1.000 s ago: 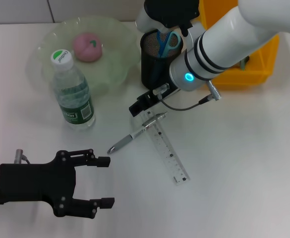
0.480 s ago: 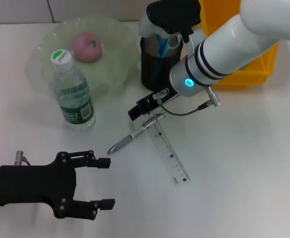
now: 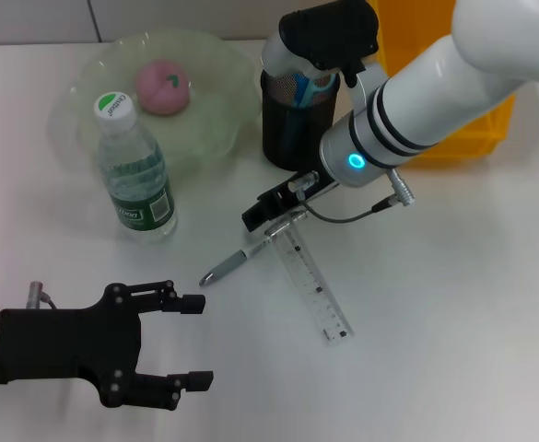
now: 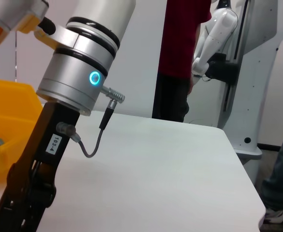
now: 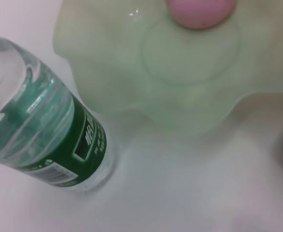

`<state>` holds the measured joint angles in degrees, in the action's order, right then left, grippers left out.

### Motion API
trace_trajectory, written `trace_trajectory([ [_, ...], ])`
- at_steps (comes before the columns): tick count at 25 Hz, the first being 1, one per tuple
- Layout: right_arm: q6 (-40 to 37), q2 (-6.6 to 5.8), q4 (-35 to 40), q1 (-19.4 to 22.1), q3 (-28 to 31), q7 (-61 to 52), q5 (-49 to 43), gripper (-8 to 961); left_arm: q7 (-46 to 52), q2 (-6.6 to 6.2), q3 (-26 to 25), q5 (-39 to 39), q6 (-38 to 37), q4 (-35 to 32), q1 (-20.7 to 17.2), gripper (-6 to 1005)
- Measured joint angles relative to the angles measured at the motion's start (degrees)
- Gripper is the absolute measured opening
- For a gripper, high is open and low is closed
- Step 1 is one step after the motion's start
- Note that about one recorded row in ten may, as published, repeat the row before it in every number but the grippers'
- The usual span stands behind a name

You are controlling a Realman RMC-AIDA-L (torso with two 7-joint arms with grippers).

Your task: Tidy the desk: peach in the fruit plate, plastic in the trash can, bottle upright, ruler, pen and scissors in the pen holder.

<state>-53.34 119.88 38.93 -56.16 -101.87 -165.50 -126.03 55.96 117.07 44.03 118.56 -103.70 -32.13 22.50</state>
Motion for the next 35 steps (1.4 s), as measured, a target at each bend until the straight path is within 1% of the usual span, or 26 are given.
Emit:
trace_trajectory([
  [9,-0.1,0.0,0.29,0.43,-0.26,0.0,0.0,654,-0.18,0.0,-0.2,0.0,0.0,0.05,0.0,826],
  [15,0.27,0.0,1.04,0.49,-2.22,0.0,0.0,607,-0.18,0.07,-0.22,0.0,0.03,0.05,-0.09,826],
  [20,0.36,0.0,1.8,0.93,-2.29,0.13,-0.13,367,-0.16,0.08,-0.32,0.0,0.07,0.05,-0.17,826],
  [26,0.4,-0.03,5.51,3.35,-2.13,0.33,-0.44,317,-0.16,0.08,-0.44,0.0,0.09,0.05,-0.35,826],
  [31,0.42,-0.4,9.24,5.91,-1.83,0.55,-1.23,151,-0.15,0.09,-0.44,0.0,0.09,0.05,-0.5,826],
  [35,0.17,-0.44,12.16,7.73,-1.95,0.61,-2.92,78,-0.15,0.05,-0.44,0.0,0.09,0.05,-0.52,826],
])
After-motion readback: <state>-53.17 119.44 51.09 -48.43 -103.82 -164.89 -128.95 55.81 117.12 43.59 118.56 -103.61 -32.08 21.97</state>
